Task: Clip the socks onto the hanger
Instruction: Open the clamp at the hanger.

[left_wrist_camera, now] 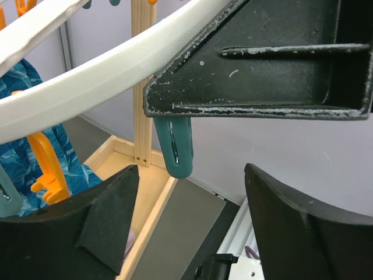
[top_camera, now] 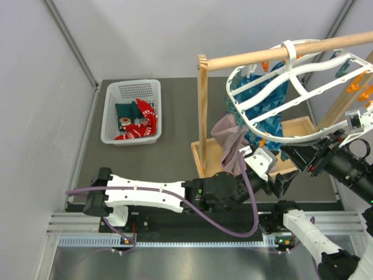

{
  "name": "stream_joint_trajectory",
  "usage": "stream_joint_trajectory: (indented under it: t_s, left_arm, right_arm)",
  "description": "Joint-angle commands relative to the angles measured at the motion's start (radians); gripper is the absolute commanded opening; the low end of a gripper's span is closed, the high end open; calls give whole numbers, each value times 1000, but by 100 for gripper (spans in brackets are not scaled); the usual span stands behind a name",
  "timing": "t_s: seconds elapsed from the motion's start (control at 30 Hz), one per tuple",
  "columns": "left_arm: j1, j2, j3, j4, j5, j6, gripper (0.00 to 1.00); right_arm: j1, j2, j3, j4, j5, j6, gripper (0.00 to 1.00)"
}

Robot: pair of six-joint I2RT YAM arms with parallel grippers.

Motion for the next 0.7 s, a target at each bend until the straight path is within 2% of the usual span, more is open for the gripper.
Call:
stream_joint_trajectory:
  t_s: [0.0,0.03,0.07,0.13,0.37,0.4,0.43,0.5,0.53,0.67]
  left_arm:
    - [0,-1,68,8,-35,23,73]
    - [-1,5,82,7,-40,29,70]
    - [2,8,88,7,-47,32,62]
    - [3,17,102,2,-52,35,53]
    - [8,49,151,-33,-40,29,13]
    - [9,59,158,-44,-44,26,0]
    - [9,62,175,-65,-47,23,0]
    - [9,66,184,-82,-55,15,0]
    - [9,66,189,-88,-60,12,0]
    - [9,69,206,-128,-69,-6,0]
  right_arm:
    - [-14,1,9,33,-5,12,0]
    - [-12,1,11,29,-5,11,0]
    - [-14,1,12,24,-5,11,0]
    - [-14,-2,14,21,-5,12,0]
    - [-14,-2,15,13,-4,20,1]
    - [-14,-2,20,13,1,19,5]
    - [-12,-1,23,9,5,17,18]
    - [-14,6,35,-7,16,2,29]
    - [-14,10,40,-23,21,-4,38]
    - [-15,21,61,-60,62,-37,49]
